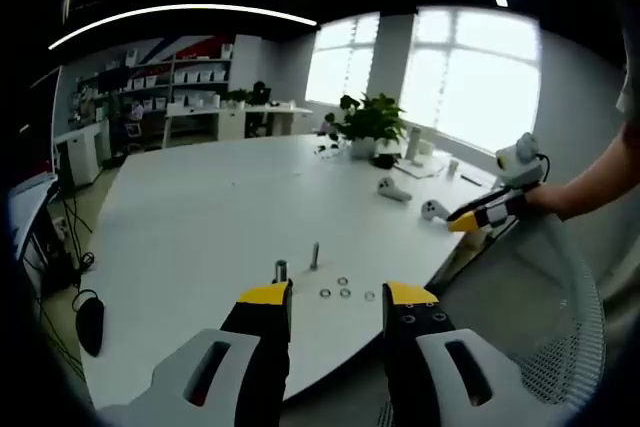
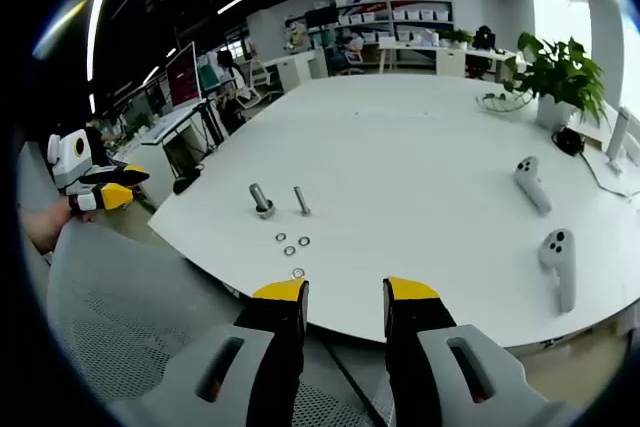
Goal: Place the washer onto the threaded stud by aligning its center hole with the stud, sliding it down to the base, and recovering from edge contact or off-axis alignment until the washer reaches the visible bottom stop.
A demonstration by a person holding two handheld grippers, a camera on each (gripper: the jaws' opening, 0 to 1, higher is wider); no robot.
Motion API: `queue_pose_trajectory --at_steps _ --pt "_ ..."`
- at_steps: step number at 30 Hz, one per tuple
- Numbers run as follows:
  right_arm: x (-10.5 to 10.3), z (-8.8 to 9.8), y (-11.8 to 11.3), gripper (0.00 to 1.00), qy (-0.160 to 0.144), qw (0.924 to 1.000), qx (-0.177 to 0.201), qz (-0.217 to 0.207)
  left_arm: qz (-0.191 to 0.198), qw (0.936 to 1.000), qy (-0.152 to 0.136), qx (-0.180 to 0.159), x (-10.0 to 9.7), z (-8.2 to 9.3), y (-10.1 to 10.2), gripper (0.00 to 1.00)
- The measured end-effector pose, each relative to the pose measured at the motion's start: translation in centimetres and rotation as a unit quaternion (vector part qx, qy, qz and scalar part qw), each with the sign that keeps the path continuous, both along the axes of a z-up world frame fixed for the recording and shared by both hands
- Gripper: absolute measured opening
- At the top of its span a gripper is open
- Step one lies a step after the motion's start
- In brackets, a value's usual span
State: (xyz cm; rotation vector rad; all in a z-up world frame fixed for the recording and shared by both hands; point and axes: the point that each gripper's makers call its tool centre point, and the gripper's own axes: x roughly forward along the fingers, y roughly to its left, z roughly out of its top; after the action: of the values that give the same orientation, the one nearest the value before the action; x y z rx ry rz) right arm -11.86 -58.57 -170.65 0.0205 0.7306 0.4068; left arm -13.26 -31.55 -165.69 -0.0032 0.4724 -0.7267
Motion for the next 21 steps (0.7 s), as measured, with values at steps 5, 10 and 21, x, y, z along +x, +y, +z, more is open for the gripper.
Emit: queue_pose_trajectory --at_steps 5,10,21 --pt "0.0 0.0 0.0 0.32 0.000 1.0000 -0.001 0.000 -0.002 1.0000 -0.003 -0.007 0.0 0.2 0.0 0.31" --pt "0.0 0.0 0.0 0.32 0.001 0.9999 0.011 -0.005 0.008 0.9997 -0.010 -0.021 0.2 0.6 0.2 0.30" --pt "-0.1 -0.4 0.1 0.32 0.010 0.9999 0.012 -0.005 -0.007 0.9995 -0.004 -0.030 0.0 0.7 -0.3 0.29"
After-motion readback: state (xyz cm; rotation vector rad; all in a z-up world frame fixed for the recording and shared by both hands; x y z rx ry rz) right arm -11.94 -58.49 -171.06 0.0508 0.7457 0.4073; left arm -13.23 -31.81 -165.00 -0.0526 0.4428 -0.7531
